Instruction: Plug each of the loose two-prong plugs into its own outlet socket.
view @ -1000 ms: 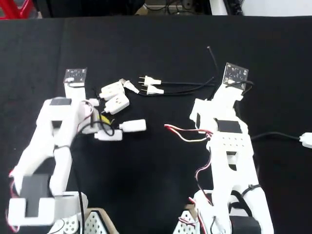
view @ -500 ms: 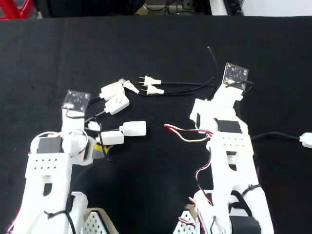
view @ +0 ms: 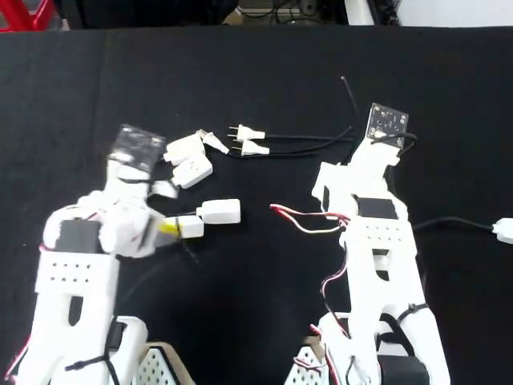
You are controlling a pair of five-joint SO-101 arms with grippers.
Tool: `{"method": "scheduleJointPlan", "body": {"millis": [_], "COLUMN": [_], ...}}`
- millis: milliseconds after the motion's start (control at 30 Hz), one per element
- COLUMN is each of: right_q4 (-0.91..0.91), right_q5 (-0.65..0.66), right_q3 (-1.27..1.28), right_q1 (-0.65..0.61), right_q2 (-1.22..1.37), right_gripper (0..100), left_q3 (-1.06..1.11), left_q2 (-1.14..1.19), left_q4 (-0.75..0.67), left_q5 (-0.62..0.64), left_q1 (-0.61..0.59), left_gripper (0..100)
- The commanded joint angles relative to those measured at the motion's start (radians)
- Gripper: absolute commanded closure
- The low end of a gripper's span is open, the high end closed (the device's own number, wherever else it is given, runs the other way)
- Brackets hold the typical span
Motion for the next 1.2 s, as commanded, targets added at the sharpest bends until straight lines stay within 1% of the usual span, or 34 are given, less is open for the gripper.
{"method": "scheduleJointPlan", "body": {"millis": [0, 67, 133, 200, 267, 333, 400, 567, 700, 833, 1000, 1100, 1167], "right_q4": [-0.025, -0.025, -0.025, -0.025, -0.025, -0.025, -0.025, -0.025, -0.025, -0.025, -0.025, -0.025, -0.025], "right_q5": [-0.003, -0.002, -0.002, -0.002, -0.002, -0.002, -0.002, -0.002, -0.002, -0.002, -0.002, -0.002, -0.002], "right_q3": [-0.039, -0.039, -0.039, -0.039, -0.038, -0.038, -0.038, -0.038, -0.039, -0.039, -0.039, -0.039, -0.039], "right_q1": [0.008, 0.008, 0.008, 0.008, 0.008, 0.008, 0.008, 0.008, 0.008, 0.008, 0.008, 0.008, 0.008], "right_q2": [0.002, 0.002, 0.002, 0.002, 0.002, 0.002, 0.002, 0.002, 0.002, 0.002, 0.002, 0.002, 0.001], "right_gripper": [98.6, 98.6, 98.6, 98.6, 98.6, 98.6, 98.6, 98.6, 98.6, 98.6, 98.6, 98.6, 98.6], "left_q3": [0.022, 0.085, 0.151, 0.205, 0.243, 0.265, 0.277, 0.312, 0.386, 0.450, 0.467, 0.441, 0.407], "left_q2": [0.020, 0.044, 0.077, 0.114, 0.157, 0.187, 0.207, 0.226, 0.224, 0.224, 0.224, 0.224, 0.224], "left_q4": [-0.044, -0.163, -0.319, -0.446, -0.508, -0.539, -0.583, -0.671, -0.720, -0.721, -0.709, -0.629, -0.546], "left_q5": [-0.232, -0.339, -0.427, -0.499, -0.586, -0.638, -0.628, -0.545, -0.528, -0.529, -0.525, -0.525, -0.525], "left_q1": [0.177, 0.185, 0.173, 0.154, 0.148, 0.148, 0.157, 0.159, 0.182, 0.248, 0.282, 0.288, 0.308], "left_gripper": [66, 66, 66, 66, 66, 66, 69, 82, 90, 96, 97, 97, 97]}}
